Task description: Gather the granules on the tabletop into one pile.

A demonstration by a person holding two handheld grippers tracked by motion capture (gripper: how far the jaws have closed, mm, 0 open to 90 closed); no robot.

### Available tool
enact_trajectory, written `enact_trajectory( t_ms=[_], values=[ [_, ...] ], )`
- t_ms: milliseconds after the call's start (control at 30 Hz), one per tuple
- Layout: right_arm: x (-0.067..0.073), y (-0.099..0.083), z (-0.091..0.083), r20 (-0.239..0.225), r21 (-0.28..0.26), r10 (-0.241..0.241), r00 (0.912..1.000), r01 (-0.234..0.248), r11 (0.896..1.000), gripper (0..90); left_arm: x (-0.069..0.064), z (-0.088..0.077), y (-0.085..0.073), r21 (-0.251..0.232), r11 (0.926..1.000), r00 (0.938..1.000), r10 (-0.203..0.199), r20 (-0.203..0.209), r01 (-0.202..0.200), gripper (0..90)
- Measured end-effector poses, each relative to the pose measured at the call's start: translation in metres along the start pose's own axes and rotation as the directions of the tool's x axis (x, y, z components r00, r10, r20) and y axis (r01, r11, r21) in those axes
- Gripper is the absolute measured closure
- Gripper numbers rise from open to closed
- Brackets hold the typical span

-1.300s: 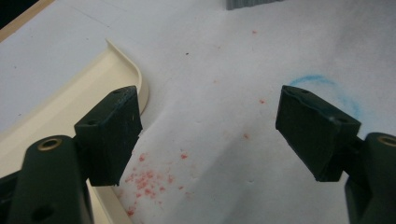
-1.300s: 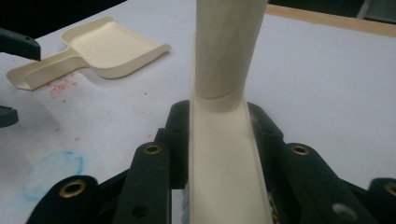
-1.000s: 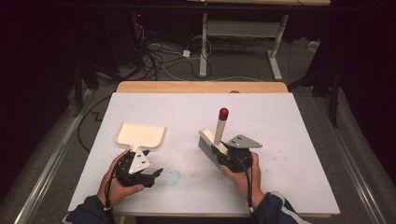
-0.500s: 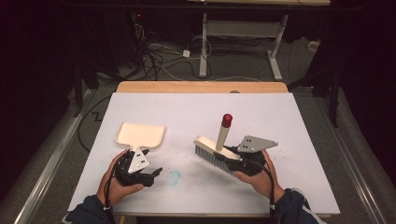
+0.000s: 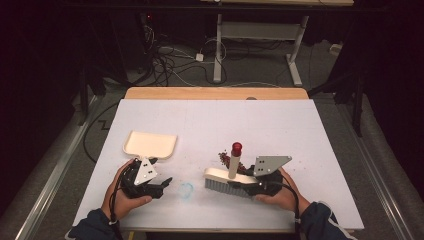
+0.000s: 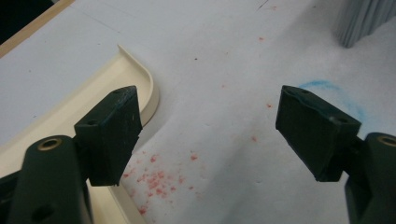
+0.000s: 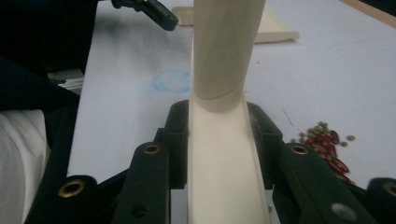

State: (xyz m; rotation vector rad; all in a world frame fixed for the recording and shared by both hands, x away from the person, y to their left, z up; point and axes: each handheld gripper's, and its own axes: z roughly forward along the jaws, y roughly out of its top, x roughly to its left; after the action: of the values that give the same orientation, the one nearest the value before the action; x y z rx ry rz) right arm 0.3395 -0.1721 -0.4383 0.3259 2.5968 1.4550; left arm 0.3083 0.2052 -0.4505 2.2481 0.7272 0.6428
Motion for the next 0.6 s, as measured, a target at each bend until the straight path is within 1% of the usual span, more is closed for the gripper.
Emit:
enact_trajectory(
  t_ms=[133, 233, 267, 367, 433, 500, 600],
  values=[
    [-0.022, -0.003, -0.002, 0.012, 0.0, 0.022, 0.9997, -0.022, 1.0, 66.8, -0.001, 0.001, 0.001, 0.002, 1.0, 1.0, 0.007, 0.003, -0.007, 21.5],
    [-0.039, -0.005, 0.0, 0.004, -0.013, 0.043, 0.9991, -0.043, 0.999, 66.4, -0.002, 0.002, 0.001, 0.001, 1.0, 1.0, 0.002, 0.006, -0.002, 21.5],
    [-0.043, -0.005, 0.002, -0.002, -0.017, 0.04, 0.9992, -0.04, 0.999, 66.5, -0.002, 0.003, 0.001, 0.003, 1.0, 1.0, 0.003, 0.006, -0.003, 21.5],
    [-0.051, -0.002, 0.006, -0.019, -0.021, 0.024, 0.9995, -0.024, 0.999, 66.6, -0.002, 0.005, 0.002, 0.009, 1.0, 0.9999, 0.004, 0.011, -0.004, 21.5],
    [-0.056, 0.001, 0.009, -0.02, -0.023, 0.013, 0.9997, -0.014, 1.0, 66.7, -0.003, 0.006, 0.002, 0.015, 0.9999, 0.9998, 0.008, 0.016, -0.008, 21.5],
    [-0.059, 0.003, 0.011, -0.005, -0.032, 0.009, 0.9999, -0.009, 0.999, 66.9, -0.003, 0.006, 0.002, 0.017, 0.9998, 0.9998, 0.008, 0.016, -0.009, 21.5],
    [-0.063, 0.005, 0.013, 0.016, -0.04, 0.017, 0.9997, -0.016, 0.999, 67.0, -0.004, 0.006, 0.001, 0.013, 0.9999, 0.9998, 0.003, 0.02, -0.004, 21.5]
  ],
)
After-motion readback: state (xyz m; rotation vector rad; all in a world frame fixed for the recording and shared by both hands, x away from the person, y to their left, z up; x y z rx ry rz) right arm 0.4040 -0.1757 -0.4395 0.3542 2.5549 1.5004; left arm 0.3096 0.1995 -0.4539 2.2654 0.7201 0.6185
